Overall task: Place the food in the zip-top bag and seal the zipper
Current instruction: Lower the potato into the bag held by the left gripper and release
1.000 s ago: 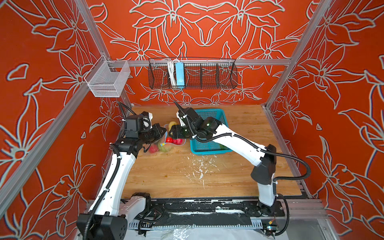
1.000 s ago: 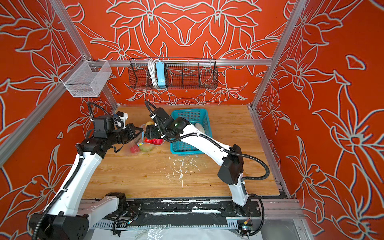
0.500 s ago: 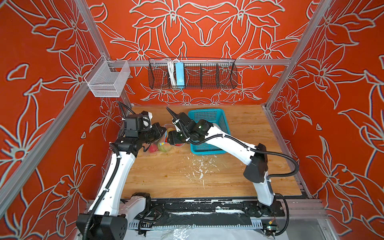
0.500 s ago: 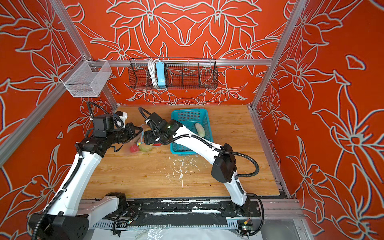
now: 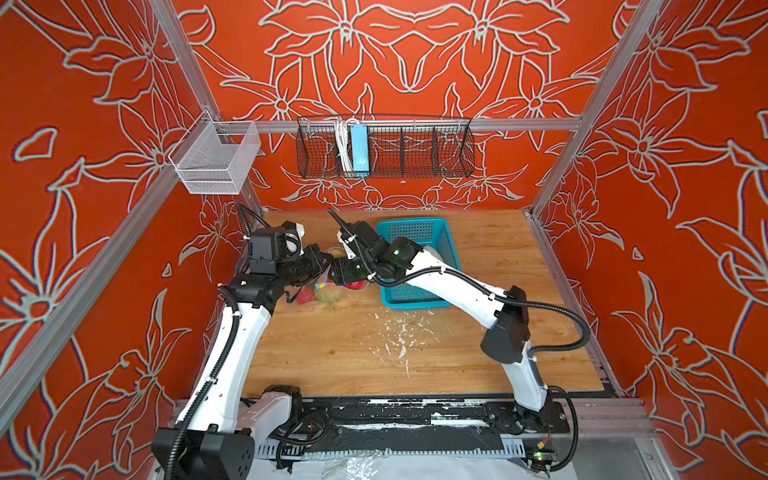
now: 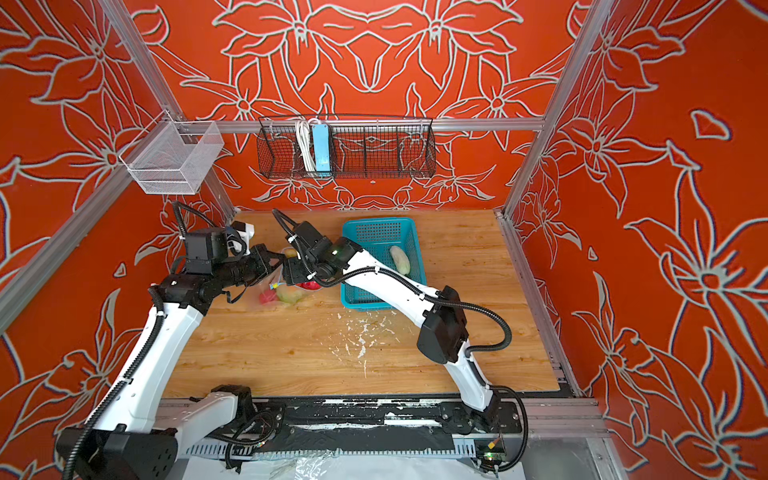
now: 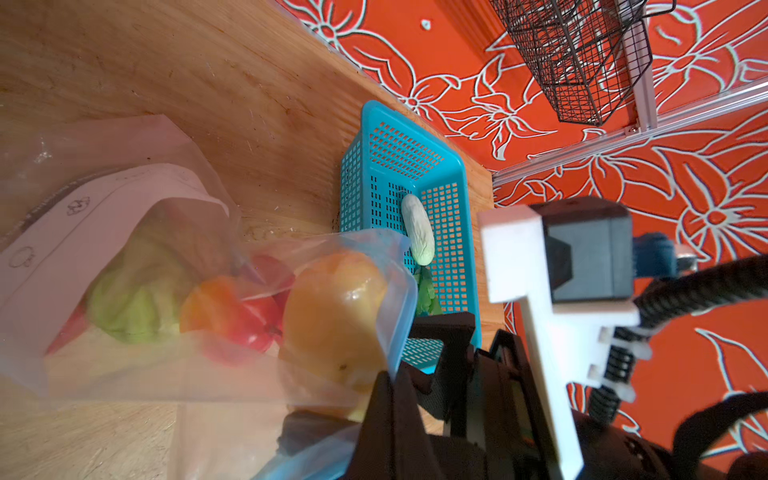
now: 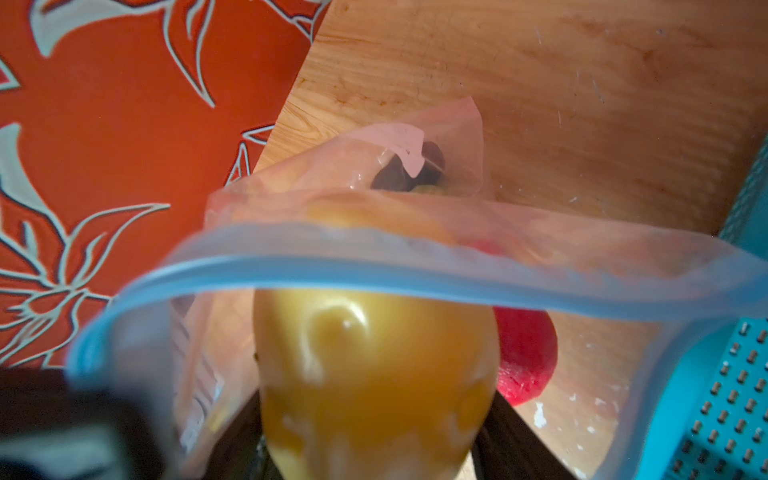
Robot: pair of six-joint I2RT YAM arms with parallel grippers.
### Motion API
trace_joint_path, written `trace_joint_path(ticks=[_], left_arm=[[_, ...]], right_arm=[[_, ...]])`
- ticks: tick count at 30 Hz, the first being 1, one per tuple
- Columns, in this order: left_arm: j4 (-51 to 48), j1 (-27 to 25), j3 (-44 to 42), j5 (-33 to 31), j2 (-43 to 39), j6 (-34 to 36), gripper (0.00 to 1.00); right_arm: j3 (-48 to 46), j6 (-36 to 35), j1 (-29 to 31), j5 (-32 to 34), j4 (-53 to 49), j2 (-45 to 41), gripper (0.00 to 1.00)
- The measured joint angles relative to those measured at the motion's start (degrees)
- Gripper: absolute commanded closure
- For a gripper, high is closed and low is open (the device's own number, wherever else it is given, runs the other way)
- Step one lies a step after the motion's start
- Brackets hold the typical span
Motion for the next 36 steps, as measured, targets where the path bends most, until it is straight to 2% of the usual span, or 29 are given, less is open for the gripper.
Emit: trace_joint_path(ticks=[4,10,15,21,31,36], left_arm=[[0.6,0.3,0.4,-0.2,0.0,-1.3,1.0],[1.6,0.6,1.7,-0.4,0.0,-3.3,1.0],[1.5,0.4,2.0,0.3,0.0,-3.9,1.0],[0.5,0.2,2.0,0.4,0.0,-4.0,1.0],[0.9,0.0,2.0,0.1,-0.2,-4.0,1.0],[0.8,0.0,2.0,0.0,-0.5,-4.2,1.0]], right_arm=[[-0.5,-1.3,-0.1,-1.3,2.5,0.2,0.45],[-2.1,-2.8,-0.2,-3.7,8.4,1.0,0.34],[-4.0,-3.6,-0.2,-5.9,13.4,2.6,0.18],[-6.0,-4.8,-0.2,-6.0,15.6,2.3,0.1],[-7.9,-7.0,-0.2,-1.8,12.2,-2.1,0.11],[-7.6,-7.0,-0.2,1.3,9.1,-4.0,0.31]])
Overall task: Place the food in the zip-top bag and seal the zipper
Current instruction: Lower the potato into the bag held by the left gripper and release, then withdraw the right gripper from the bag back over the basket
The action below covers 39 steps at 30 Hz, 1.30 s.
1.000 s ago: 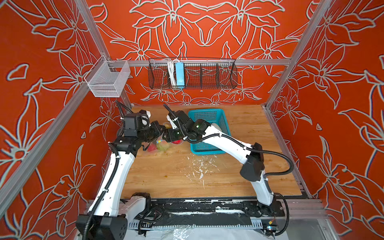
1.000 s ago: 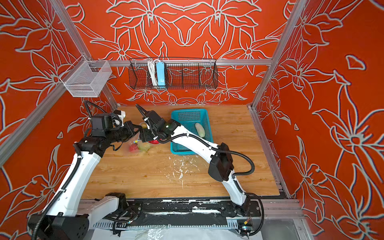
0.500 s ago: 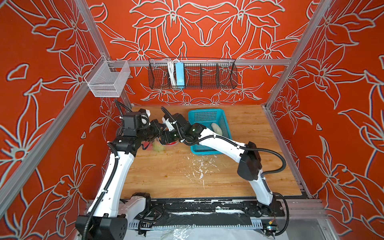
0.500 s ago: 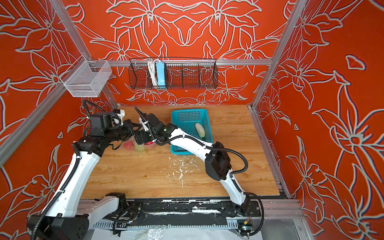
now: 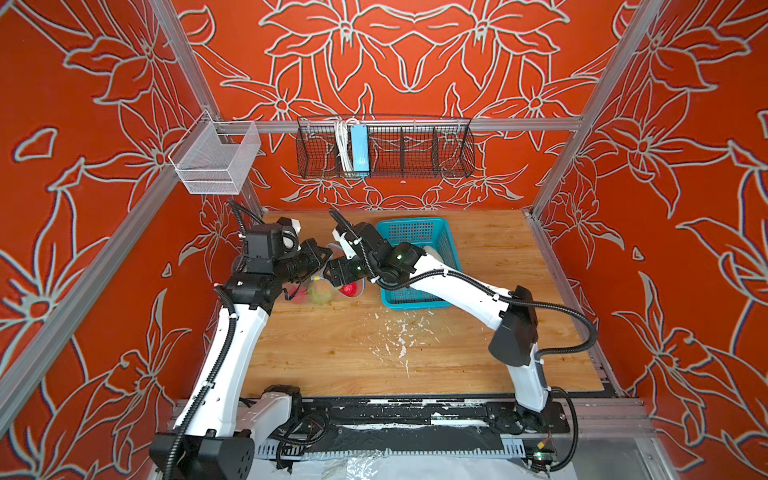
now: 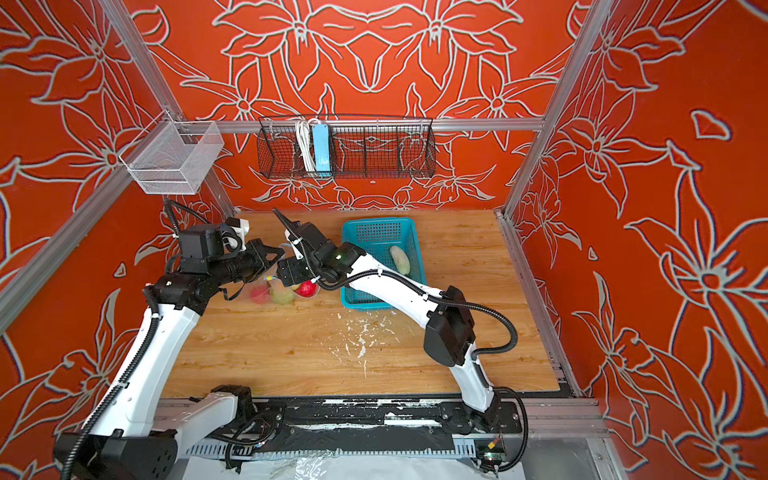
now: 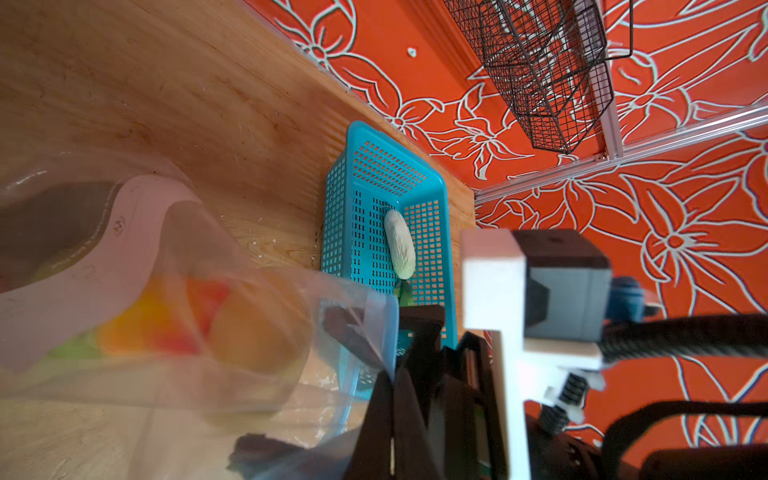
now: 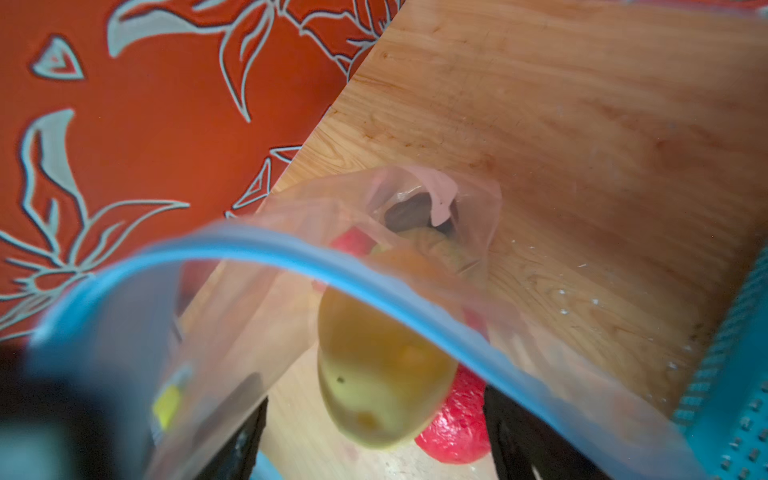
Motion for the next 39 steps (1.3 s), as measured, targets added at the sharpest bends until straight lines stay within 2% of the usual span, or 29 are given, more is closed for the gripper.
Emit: trace_joint_path(ticks=[6,11,19,30,35,39], left_arm=[[0.0,0.0,0.0,0.0,0.0,-0.6,1.0],[0.0,0.0,0.0,-0.1,0.0,-1.0,1.0],[0.8,0.0,-1.0,0.1,-0.5,-2.4,1.0],[1.6,0.0,-2.2,0.0,-1.9,-3.5,1.0],[1.7,0.0,-2.6,-0.4,-2.1,-3.5,1.0],[2.1,0.0,-3.1,-1.2,-2.7,-3.5,1.0]], right_arm=[[-0.2,0.8,0.0,2.1,-2.2,-0.8,0.49],[-2.2,1.8,0.0,1.9,-2.1,-2.0,0.52],[-2.9,4.0,0.0,-0.1,0.7,-0.3,0.52],[4.4,3.6,0.0,-0.2,0.4,8.4,0.56],[5.5,3.4,0.0,-0.1,-0.1,8.3,0.54],[2.5,2.9,0.0,0.1,-0.4,5.0,0.53]])
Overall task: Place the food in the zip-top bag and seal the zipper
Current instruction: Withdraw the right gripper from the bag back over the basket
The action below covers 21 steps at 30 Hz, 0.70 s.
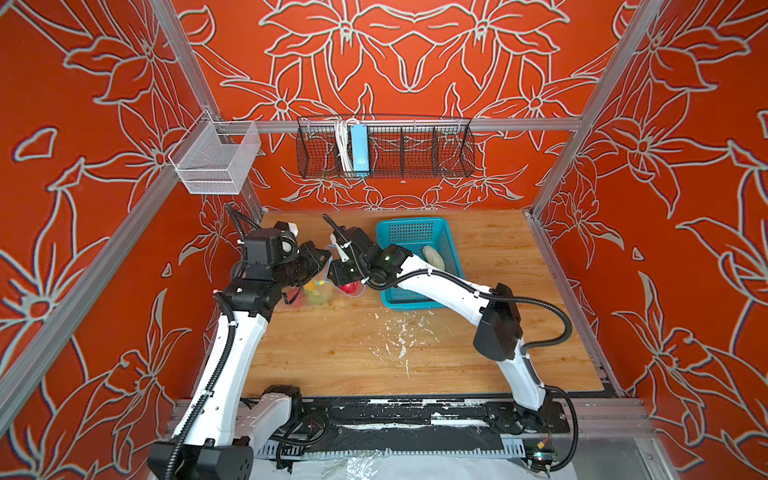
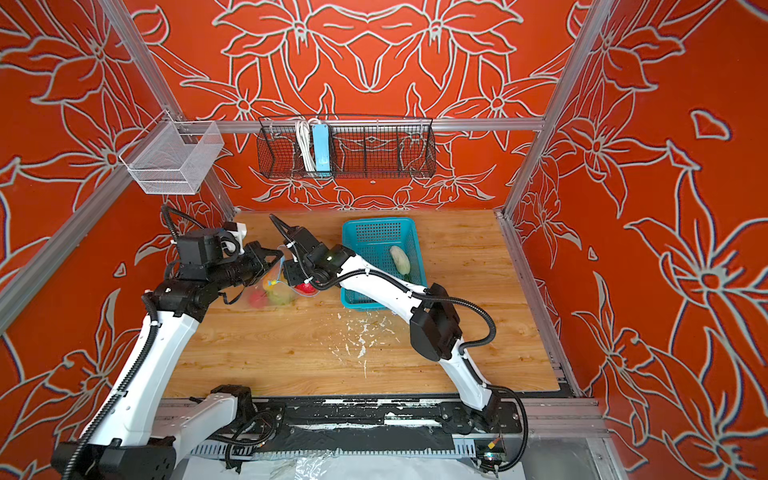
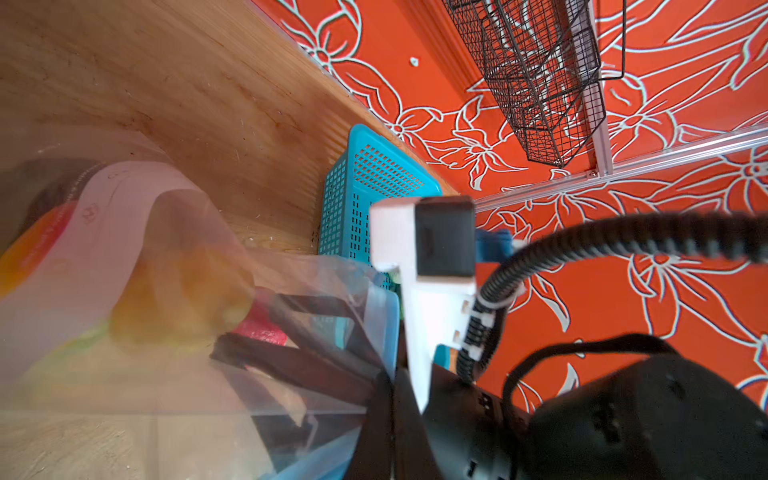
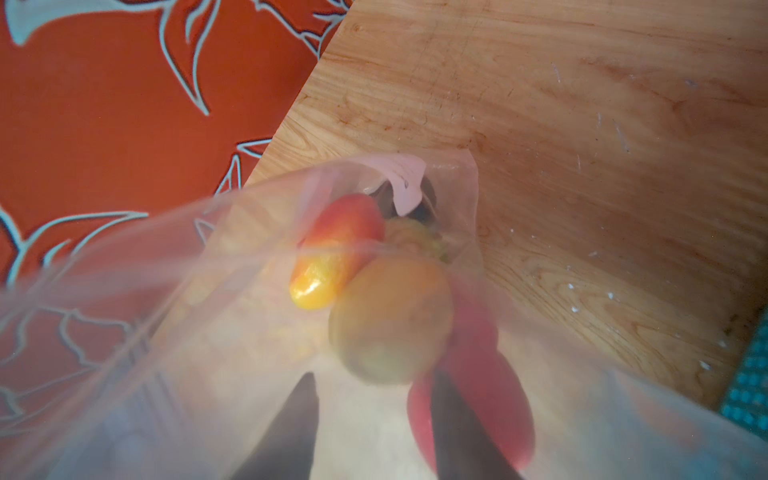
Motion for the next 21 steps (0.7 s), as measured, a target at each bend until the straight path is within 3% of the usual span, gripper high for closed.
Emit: trace_joint_path(ticks=[10,21], left_arm=[[1.6,-0.2,-1.8,-1.2,-0.8,-0.1,1.0],[3.3,-0.3,-3.5,-1.1,-0.9,-0.9,1.0]], right_arm=[[-12.2,-2.8,0.0,5.4,-0.7,-17.1,0.5],[-16.9,-4.1,-2.7,10.3,-4.8,-20.8,0.42]])
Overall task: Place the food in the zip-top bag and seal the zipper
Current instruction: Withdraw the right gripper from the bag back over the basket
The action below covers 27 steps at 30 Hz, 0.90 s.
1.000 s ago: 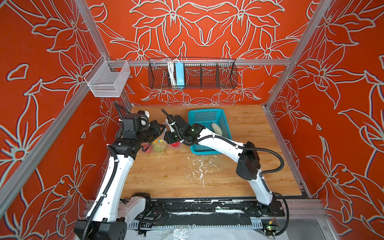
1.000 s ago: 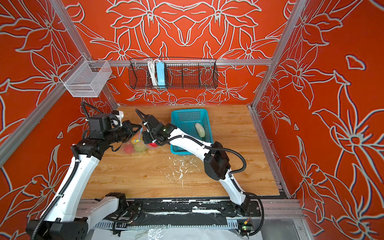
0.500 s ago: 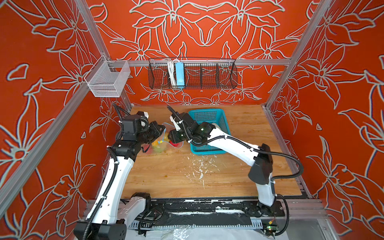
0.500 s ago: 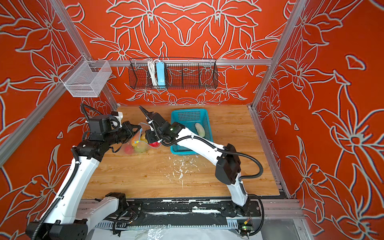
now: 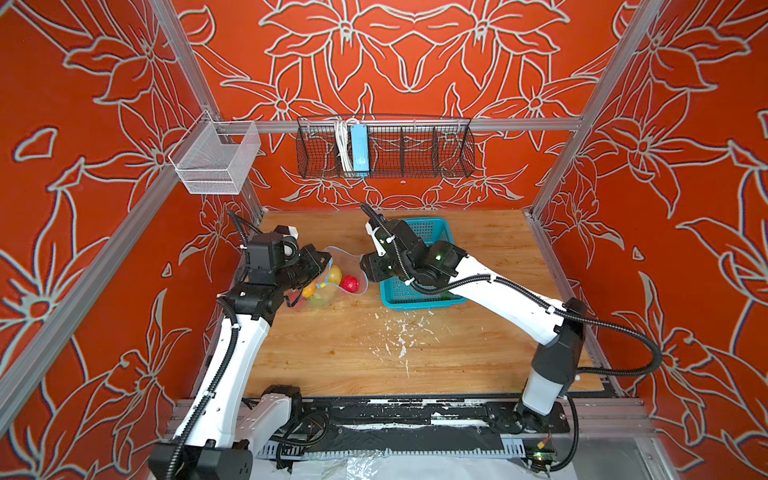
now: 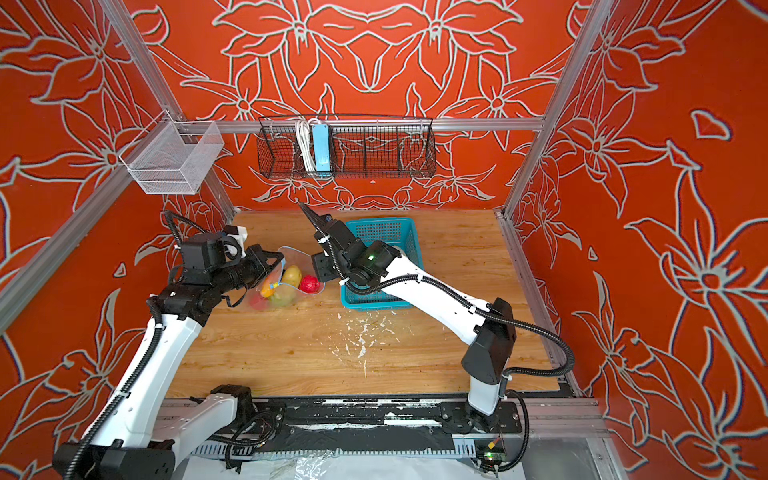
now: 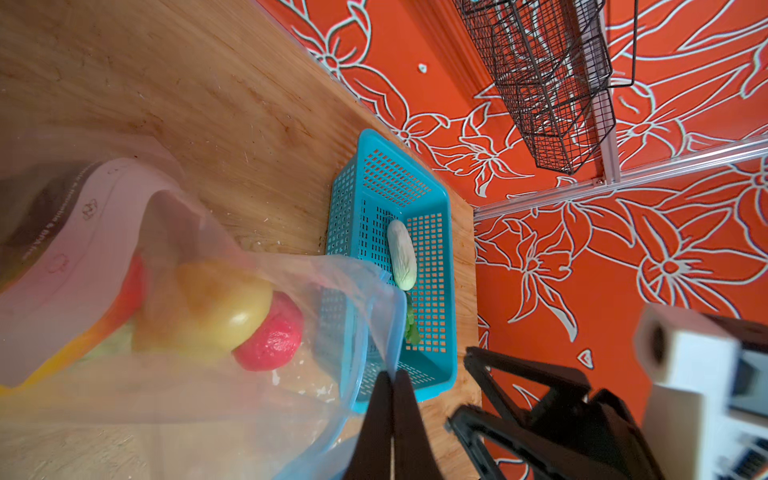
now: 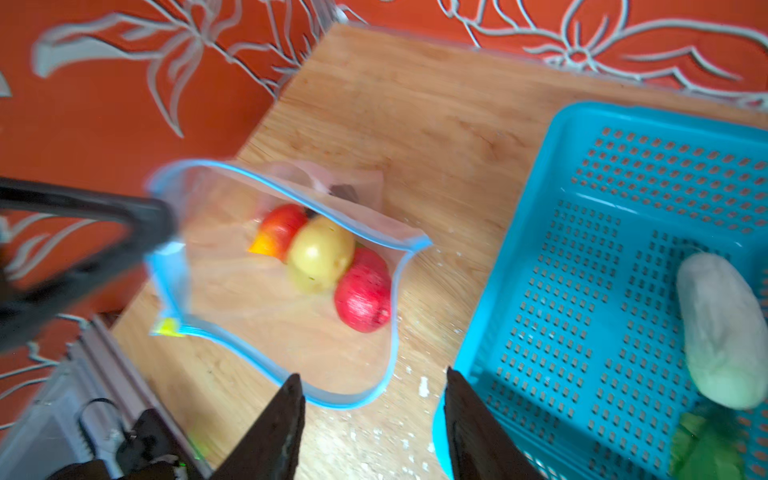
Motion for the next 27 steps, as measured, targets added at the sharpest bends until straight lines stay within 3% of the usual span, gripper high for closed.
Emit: trace_joint_path(ticks=[8,16,21,23,27], left_arm=[[0.5,0.0,-0.3,0.4,0.0,-0.1,1.0],[1.3,0.0,-0.6,1.0,0.0,-0.7,1.0],[2.0,0.0,-0.9,1.3,0.0,-1.2,1.0],[2.4,0.0,-1.5,1.6,0.0,-1.5,1.0],[2.6,-0.1,-2.1,1.8,0.0,-1.6,1.0]], right_arm=[[-5.4,1.4,-4.3,0.2,-2.4,-1.7,0.38],[-1.7,3.0,-9.8,2.3,-13.1,-1.9,0.17],[-1.2,3.3,-10.5,4.2,-17.0,-1.5,0.11],[-1.0,3.8,-10.5,5.1,-18.6,-0.8,0.03],[-0.5,4.3,-10.9,6.6,-21.4,0.9,0.02]])
